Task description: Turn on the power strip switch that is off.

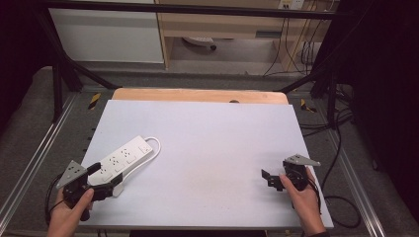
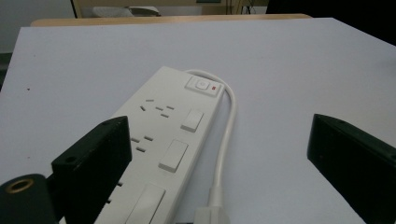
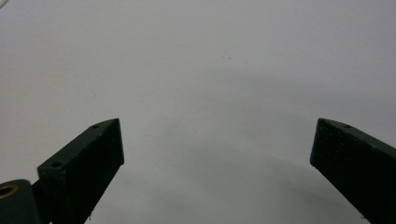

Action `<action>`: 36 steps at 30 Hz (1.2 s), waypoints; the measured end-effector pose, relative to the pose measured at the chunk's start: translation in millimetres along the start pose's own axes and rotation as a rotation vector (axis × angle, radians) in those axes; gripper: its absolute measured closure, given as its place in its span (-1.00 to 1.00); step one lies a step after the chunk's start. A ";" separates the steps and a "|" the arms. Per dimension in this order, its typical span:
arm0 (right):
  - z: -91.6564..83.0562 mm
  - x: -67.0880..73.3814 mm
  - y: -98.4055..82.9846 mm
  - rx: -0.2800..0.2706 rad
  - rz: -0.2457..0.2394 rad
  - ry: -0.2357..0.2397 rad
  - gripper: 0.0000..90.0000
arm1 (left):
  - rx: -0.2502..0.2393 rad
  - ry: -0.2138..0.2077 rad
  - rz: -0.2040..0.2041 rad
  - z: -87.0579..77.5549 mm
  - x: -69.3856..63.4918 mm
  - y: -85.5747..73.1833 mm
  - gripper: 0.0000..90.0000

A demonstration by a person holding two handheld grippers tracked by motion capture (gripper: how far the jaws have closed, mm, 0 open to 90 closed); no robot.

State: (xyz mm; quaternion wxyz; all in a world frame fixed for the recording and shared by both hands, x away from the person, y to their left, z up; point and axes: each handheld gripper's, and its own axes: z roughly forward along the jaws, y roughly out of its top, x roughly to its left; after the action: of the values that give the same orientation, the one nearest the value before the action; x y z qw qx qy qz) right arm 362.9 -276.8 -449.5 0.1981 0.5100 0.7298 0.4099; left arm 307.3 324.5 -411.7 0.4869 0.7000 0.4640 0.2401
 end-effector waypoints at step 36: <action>-26.9 16.6 -5.7 -0.066 -0.050 0.026 -0.90 | -0.054 -0.055 0.059 8.0 -22.0 18.2 -0.87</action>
State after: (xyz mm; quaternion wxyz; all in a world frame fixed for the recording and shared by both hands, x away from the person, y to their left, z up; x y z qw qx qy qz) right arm 333.9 -273.2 -436.2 0.2153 0.4795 0.7309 0.4354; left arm 311.2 299.7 -395.9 0.5109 0.7063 0.4231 0.2474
